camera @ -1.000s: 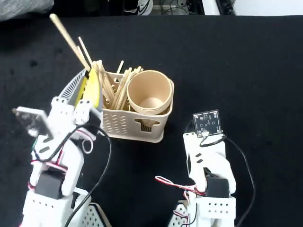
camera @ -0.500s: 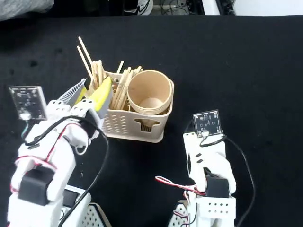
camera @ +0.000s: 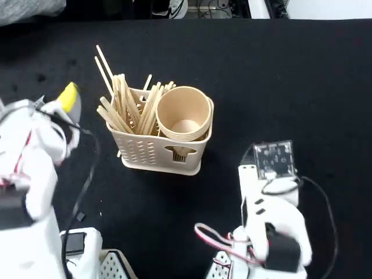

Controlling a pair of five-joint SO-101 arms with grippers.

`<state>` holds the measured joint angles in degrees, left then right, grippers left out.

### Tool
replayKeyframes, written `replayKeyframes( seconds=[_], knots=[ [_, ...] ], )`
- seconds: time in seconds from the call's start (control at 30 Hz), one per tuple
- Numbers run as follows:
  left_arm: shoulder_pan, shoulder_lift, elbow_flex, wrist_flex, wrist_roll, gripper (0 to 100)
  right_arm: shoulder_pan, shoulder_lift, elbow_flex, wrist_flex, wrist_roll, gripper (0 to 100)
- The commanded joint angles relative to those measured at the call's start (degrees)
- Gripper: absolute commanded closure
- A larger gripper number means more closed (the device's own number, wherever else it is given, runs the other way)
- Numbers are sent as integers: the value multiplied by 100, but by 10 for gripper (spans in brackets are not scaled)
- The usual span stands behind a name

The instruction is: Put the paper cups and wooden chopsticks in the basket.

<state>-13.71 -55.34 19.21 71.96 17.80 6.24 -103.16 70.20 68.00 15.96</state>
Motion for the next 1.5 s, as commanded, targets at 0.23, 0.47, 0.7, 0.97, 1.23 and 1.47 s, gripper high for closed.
replayKeyframes(
  seconds=[0.23,0.47,0.7,0.97,1.23,1.47],
  knots=[
    [-558,835,286,475,-914,802,-774,3169,-3407,791,-941,794],
    [-382,853,1103,-193,-941,802,-1020,4989,-5481,1240,-1802,748],
    [-356,791,1859,-967,-510,802,-2066,6018,-6897,2048,-1820,748],
    [-75,782,1974,-985,-448,802,-2523,7495,-7029,1793,-2391,747],
    [-84,782,1974,-985,-448,802,-2523,8497,-7002,1987,-2391,750],
    [-84,782,1965,-985,-448,802,-2514,9367,-6958,2022,-2338,913]
  ],
)
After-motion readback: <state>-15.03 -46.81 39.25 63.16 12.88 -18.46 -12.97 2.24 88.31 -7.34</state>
